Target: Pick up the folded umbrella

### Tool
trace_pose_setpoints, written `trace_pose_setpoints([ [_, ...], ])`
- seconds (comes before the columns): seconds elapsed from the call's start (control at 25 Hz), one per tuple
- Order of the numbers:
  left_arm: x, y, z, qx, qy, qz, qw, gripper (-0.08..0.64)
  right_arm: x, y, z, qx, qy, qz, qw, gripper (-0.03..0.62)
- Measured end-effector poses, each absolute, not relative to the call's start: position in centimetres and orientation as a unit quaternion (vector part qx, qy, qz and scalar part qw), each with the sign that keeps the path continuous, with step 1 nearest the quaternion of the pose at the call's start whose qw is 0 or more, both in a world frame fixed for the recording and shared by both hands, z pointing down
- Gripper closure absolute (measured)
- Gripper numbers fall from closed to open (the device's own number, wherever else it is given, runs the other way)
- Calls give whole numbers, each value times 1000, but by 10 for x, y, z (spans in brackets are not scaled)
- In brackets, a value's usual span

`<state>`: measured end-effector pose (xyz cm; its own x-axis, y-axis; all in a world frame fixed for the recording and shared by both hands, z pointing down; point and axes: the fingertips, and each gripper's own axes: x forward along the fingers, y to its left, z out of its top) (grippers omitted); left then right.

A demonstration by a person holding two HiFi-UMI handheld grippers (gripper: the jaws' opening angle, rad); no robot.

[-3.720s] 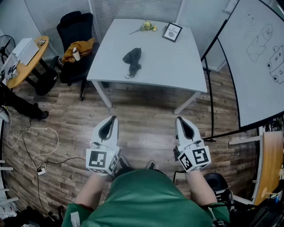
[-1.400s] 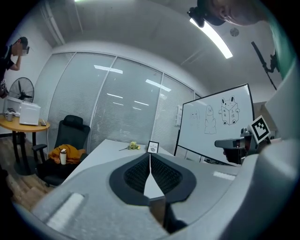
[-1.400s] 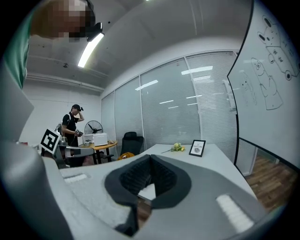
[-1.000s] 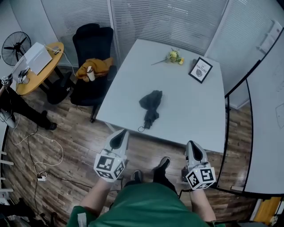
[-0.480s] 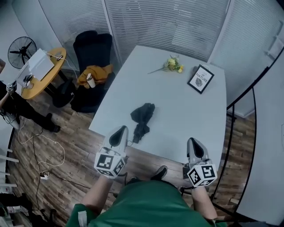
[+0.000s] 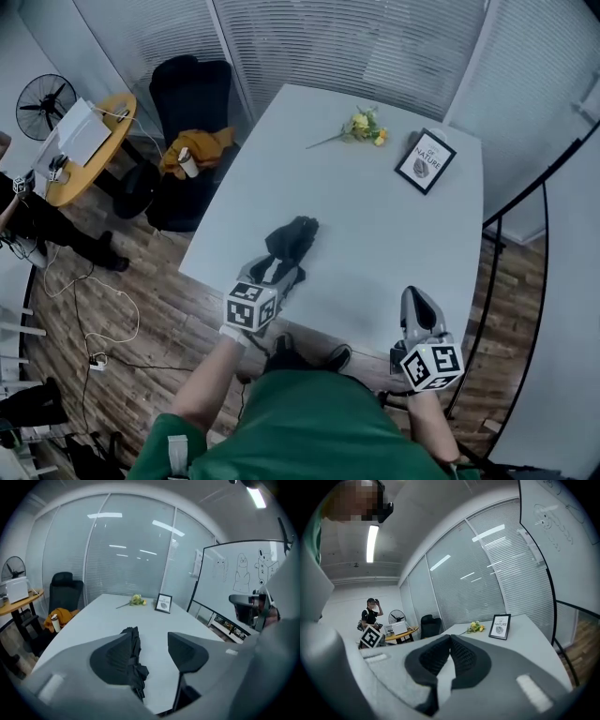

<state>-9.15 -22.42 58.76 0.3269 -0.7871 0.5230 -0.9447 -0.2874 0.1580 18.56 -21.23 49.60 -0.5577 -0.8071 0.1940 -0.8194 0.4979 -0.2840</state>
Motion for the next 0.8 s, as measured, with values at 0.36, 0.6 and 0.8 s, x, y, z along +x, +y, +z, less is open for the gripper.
trace_pose_setpoints([
  [0.36, -104, -262, 690, 758, -522, 263, 289, 297, 184, -224, 506, 530, -827, 187, 25, 589],
  [0.6, -114, -271, 732, 737, -518, 293, 319, 234, 176, -220, 511, 565, -801, 195, 32, 591],
  [0.8, -117, -277, 753, 731, -505, 296, 350, 224, 173, -216, 511, 585, -786, 197, 34, 589],
])
